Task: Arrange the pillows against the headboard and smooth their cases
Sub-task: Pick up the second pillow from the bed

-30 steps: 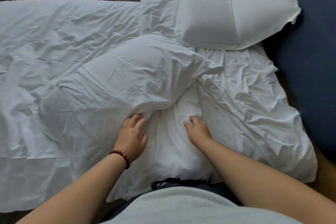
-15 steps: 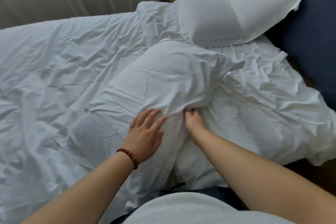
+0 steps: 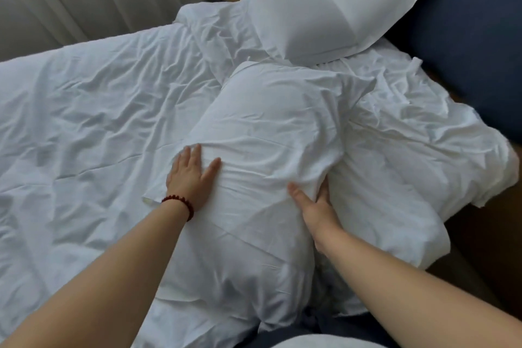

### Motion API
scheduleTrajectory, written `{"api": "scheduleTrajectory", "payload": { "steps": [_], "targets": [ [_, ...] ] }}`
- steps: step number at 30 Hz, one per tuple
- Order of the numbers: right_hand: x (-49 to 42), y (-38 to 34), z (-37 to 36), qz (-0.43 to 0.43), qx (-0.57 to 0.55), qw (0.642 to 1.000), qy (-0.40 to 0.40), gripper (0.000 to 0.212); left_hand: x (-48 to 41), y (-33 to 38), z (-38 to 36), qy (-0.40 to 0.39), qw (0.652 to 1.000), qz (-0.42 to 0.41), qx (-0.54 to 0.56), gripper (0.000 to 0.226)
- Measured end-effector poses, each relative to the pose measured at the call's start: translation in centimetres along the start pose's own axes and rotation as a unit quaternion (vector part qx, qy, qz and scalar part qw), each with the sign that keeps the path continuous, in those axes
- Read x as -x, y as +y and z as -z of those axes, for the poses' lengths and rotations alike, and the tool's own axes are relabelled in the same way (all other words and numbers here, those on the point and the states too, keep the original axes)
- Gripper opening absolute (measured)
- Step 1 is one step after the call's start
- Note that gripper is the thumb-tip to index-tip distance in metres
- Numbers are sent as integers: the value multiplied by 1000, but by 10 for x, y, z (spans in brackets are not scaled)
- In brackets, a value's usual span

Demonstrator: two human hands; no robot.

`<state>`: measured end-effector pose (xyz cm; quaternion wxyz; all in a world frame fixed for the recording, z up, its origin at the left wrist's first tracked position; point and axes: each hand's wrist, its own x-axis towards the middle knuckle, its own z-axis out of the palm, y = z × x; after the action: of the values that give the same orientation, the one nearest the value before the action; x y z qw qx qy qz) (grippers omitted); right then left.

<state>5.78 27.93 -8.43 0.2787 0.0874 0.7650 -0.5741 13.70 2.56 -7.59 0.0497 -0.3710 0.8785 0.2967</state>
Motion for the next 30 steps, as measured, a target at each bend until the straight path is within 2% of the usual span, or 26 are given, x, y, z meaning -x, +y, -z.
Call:
{"api": "scheduleTrajectory", "payload": {
  "steps": [3,6,8,10,13,15,19,22,25,28,30],
  "targets": [
    [-27,-15,-8,-40,-37,998,42,122,-31,-9,17,-47,997,41,55,99],
    [-60,-37,-12,-83,-52,993,62,125,-65,-6,30,-94,984,81,128,88],
    [-72,-44,-15,-103,-81,990,60,121,-85,-6,35,-126,979,89,134,90],
    [-73,-43,-18,-113,-95,988,52,103,-95,-7,37,-147,977,97,122,102],
    [-73,-35,-18,-113,-100,985,80,76,-98,-12,30,-149,967,158,131,131],
    [-69,-37,-16,-113,-124,983,76,64,-94,-9,25,-134,962,173,162,135],
    [-61,-41,-6,-99,-162,979,76,66,-84,8,24,-85,963,123,225,114],
    [-50,-49,11,-37,-182,977,106,53,-66,28,25,-21,960,105,260,96],
    [-40,-63,38,26,-193,972,131,55,-44,58,27,9,943,73,325,89],
    [-31,-74,71,55,-203,967,143,55,-28,94,28,48,937,21,346,70],
    [-22,-81,96,73,-208,964,148,55,-19,122,28,54,933,0,355,72]
  ]
}}
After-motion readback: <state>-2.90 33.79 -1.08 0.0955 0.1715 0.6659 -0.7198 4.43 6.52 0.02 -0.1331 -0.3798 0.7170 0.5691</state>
